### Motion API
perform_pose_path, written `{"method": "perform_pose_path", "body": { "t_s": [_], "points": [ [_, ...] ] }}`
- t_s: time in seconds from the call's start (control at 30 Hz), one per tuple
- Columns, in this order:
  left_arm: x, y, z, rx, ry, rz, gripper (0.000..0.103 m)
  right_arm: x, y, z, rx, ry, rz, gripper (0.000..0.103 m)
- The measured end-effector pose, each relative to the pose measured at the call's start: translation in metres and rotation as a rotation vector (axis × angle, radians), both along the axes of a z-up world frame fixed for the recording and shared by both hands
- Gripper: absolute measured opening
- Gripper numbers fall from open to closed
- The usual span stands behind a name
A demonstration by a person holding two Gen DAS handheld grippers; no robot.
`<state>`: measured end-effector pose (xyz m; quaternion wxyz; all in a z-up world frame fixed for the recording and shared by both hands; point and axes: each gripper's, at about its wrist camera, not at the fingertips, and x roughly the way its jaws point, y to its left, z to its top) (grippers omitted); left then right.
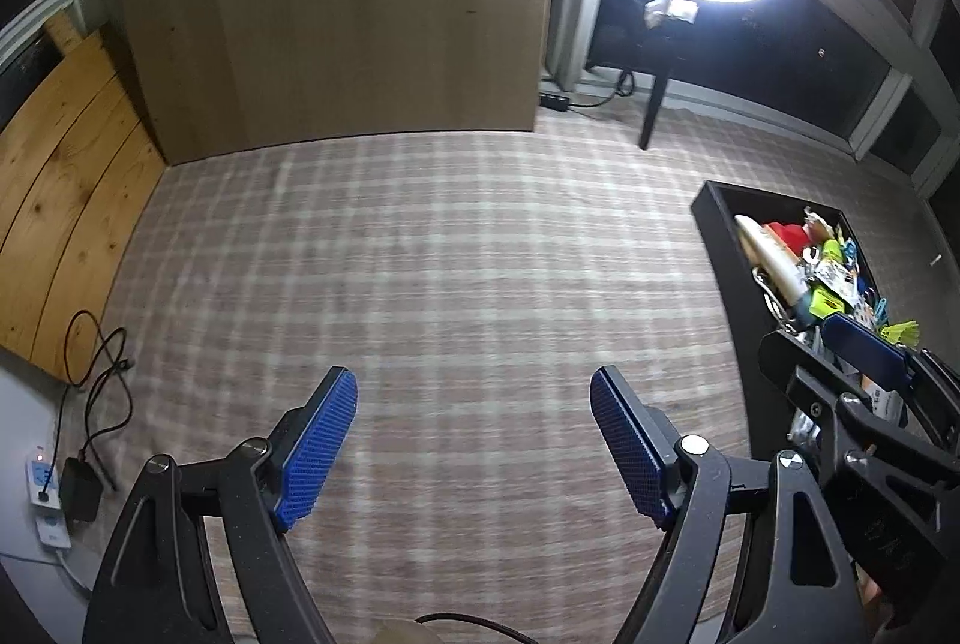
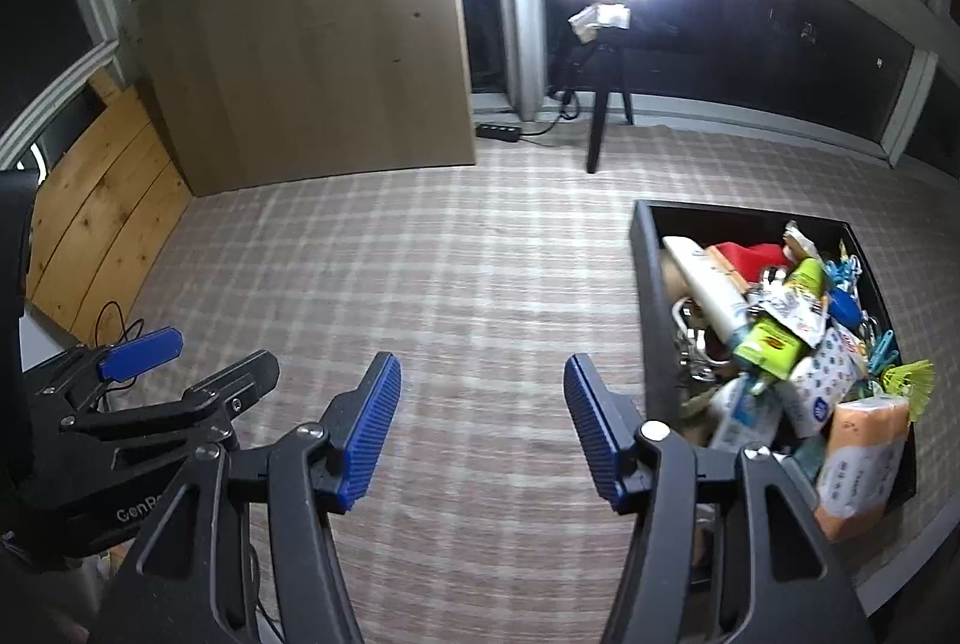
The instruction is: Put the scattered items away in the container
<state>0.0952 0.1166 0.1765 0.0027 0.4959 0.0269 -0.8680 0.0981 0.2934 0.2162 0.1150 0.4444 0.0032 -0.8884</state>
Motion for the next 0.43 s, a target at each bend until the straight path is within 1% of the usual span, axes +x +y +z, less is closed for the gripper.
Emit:
{"method": "perform_pose_path", "body": {
  "t_s": [0.27,0.43],
  "points": [
    [0.004,-0.041,0.004,0.004,0.012,0.022,0.079,0.001,-0.042,-0.002,-0.007,-0.006,0.021,0.057],
    [0.006,-0.061,0.006,0.001,0.044,0.045,0.08,-0.002,-0.062,-0.005,-0.011,-0.011,0.024,0.057]
  ]
}}
